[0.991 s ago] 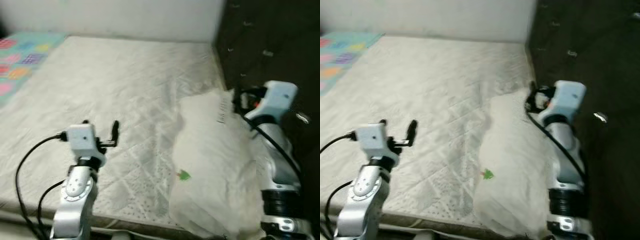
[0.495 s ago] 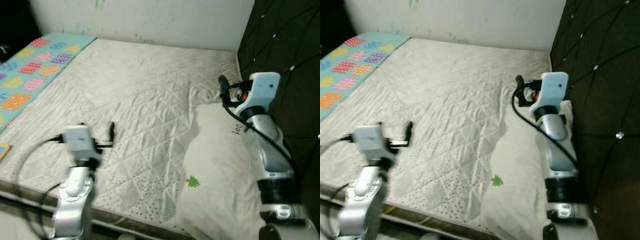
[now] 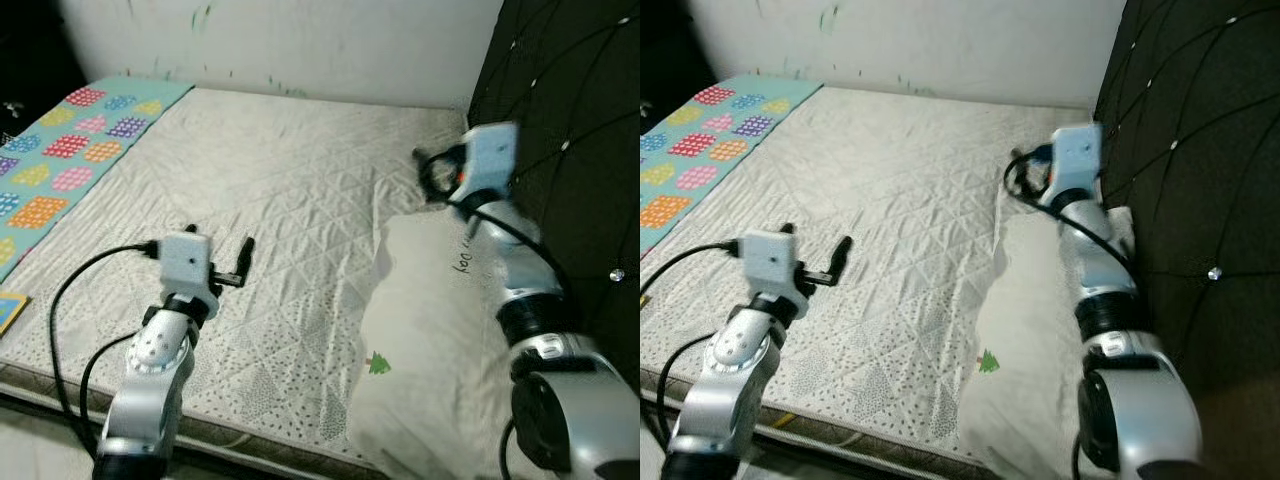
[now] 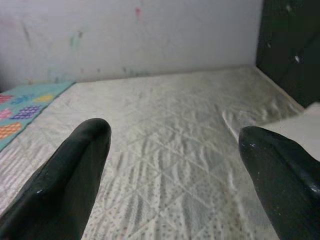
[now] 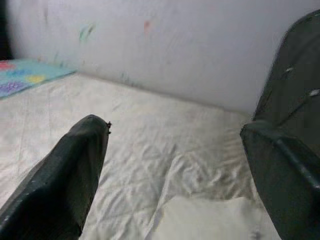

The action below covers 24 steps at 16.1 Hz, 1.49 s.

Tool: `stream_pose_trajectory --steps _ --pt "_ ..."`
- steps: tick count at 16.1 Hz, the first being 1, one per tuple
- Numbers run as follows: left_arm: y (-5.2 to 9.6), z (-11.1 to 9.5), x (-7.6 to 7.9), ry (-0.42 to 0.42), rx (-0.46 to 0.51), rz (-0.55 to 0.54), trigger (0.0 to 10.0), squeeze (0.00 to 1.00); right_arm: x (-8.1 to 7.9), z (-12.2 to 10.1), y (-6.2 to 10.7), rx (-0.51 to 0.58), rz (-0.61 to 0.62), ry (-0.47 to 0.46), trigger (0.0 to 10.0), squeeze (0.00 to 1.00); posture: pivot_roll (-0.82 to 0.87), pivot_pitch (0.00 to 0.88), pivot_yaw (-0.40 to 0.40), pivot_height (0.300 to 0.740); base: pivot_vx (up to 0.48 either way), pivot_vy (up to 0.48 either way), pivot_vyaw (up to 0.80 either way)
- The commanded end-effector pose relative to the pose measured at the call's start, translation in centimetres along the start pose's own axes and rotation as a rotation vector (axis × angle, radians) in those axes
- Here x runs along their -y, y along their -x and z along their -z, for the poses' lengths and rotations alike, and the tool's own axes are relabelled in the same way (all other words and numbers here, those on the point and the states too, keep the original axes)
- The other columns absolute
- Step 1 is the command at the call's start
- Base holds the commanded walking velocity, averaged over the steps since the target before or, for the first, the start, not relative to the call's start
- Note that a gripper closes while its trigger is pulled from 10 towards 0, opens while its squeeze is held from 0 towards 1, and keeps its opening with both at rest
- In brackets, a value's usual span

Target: Clean up the room

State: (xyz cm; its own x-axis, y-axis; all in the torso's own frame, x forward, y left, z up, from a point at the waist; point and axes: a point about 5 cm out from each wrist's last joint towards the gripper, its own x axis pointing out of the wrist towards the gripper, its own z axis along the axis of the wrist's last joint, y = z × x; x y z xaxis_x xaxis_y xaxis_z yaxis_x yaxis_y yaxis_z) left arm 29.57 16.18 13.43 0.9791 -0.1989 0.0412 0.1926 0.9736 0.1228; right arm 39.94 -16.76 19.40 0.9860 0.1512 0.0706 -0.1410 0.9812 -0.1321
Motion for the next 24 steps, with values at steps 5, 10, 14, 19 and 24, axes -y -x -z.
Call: stream_pose_trajectory --steps 5,10,14,19,24 --pt "0.7 1.7 0.1 -0.043 -0.031 -0.015 10.0 0.00 -2.4 3.8 1.4 -0.035 -0.022 -0.097 10.0 0.00 0.07 0.000 0.005 0.740 0.000 0.000 0.00" --pt "1.7 1.1 -1.4 0.005 0.052 -0.210 10.0 0.00 -2.3 6.2 5.2 0.059 0.084 -0.042 10.0 0.00 0.07 0.000 -0.022 0.740 0.000 0.000 0.00" --pt "4.3 1.1 -3.1 0.040 0.069 -0.260 10.0 0.00 1.7 7.1 9.7 0.047 0.162 0.021 10.0 0.00 0.04 0.000 -0.046 0.740 0.000 0.000 0.00" --pt "7.5 2.4 -2.4 0.045 -0.009 -0.261 10.0 0.00 3.2 7.7 15.3 -0.054 0.148 0.099 10.0 0.00 0.03 0.000 -0.048 0.740 0.000 0.000 0.00" --pt "4.0 -0.4 -0.3 -0.019 0.048 0.040 10.0 0.00 3.7 3.1 14.0 -0.041 0.057 0.228 10.0 0.00 -0.02 0.000 0.011 0.740 0.000 0.000 0.00"
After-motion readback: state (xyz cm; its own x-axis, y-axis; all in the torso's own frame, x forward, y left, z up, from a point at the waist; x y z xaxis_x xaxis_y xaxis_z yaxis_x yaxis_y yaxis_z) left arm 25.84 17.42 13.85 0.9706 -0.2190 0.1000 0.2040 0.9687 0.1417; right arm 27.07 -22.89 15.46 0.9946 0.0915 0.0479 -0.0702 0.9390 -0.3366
